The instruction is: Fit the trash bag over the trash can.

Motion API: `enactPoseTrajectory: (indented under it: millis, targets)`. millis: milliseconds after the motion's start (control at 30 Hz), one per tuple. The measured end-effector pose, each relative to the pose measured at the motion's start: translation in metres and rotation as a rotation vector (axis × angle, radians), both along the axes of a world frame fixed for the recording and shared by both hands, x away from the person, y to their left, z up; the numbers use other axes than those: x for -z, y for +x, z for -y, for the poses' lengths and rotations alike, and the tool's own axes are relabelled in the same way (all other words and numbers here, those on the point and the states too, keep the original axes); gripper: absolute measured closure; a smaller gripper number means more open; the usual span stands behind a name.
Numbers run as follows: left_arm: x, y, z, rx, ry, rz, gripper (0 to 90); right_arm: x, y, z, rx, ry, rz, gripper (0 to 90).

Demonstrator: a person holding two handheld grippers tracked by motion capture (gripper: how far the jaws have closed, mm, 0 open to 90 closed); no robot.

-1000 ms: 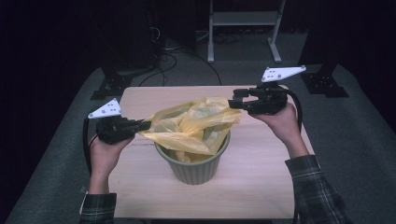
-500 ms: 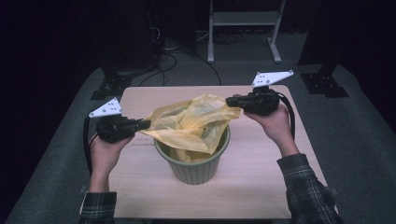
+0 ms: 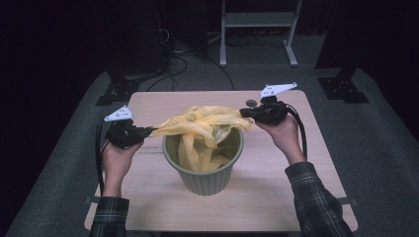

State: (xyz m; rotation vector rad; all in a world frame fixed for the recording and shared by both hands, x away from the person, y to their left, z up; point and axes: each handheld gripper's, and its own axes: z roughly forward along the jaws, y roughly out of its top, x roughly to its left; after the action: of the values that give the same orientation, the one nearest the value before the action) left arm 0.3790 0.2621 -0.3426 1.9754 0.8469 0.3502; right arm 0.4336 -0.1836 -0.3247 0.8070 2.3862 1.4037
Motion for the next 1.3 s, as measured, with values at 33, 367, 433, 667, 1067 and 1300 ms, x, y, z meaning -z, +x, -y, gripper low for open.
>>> enactPoseTrajectory:
  millis: [33, 367, 433, 667, 1067, 1300]
  targets:
    - [0.002, 0.001, 0.000, 0.001, -0.004, -0.007, 89.7, 0.004, 0.001, -0.002, 0.003, -0.001, -0.005, 90.0]
    - [0.005, -0.004, -0.002, 0.013, -0.024, -0.009, 89.6, -0.005, -0.010, 0.012, 0.011, 0.085, 0.021, 71.7]
    - [0.005, -0.005, -0.004, 0.017, -0.037, -0.007, 89.6, -0.014, -0.016, 0.019, 0.001, 0.098, 0.037, 66.7]
    - [0.007, -0.009, -0.003, 0.018, -0.031, -0.012, 89.6, -0.041, -0.050, 0.035, -0.057, 0.133, 0.097, 55.7]
    - [0.006, -0.011, 0.000, 0.026, -0.025, -0.014, 89.5, -0.036, -0.084, -0.003, -0.242, 0.106, 0.100, 49.6]
    - [0.007, -0.014, -0.001, 0.030, -0.027, -0.011, 89.5, -0.030, -0.088, -0.036, -0.318, 0.109, 0.068, 44.4]
